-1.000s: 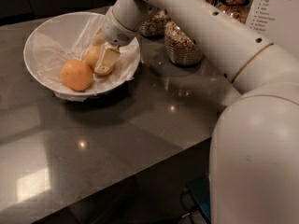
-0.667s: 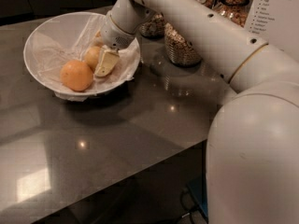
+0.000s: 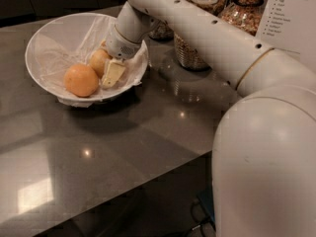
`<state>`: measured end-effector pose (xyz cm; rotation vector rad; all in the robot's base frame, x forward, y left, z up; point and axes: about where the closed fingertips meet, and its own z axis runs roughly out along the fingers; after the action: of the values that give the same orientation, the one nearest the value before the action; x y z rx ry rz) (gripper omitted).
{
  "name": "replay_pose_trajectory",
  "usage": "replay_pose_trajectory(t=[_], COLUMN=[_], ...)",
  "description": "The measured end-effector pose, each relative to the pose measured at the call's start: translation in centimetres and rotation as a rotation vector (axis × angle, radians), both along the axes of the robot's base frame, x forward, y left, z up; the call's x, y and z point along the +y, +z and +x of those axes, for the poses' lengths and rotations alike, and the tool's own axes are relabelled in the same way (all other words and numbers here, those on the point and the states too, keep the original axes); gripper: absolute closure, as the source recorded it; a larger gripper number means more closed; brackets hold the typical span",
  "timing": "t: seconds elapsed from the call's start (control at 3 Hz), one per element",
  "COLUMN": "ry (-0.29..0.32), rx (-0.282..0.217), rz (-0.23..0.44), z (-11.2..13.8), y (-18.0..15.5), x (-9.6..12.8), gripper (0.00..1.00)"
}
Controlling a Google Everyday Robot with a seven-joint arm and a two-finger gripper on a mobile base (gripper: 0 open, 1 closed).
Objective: Pick orange from white bowl
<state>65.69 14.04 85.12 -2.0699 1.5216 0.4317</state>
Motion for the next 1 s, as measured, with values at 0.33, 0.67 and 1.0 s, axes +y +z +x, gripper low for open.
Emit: replay_pose_trajectory(t=[0.33,0.67,1.0], ry=[0.000,0.000,0.000], rx=[0.000,0.000,0.000], rz=[0.000,0.000,0.000], z=[0.03,0.03,0.03], y=[0.38,0.38,0.37], x=[0.01,0.02,0.02], gripper=[0.56,0.79,1.00])
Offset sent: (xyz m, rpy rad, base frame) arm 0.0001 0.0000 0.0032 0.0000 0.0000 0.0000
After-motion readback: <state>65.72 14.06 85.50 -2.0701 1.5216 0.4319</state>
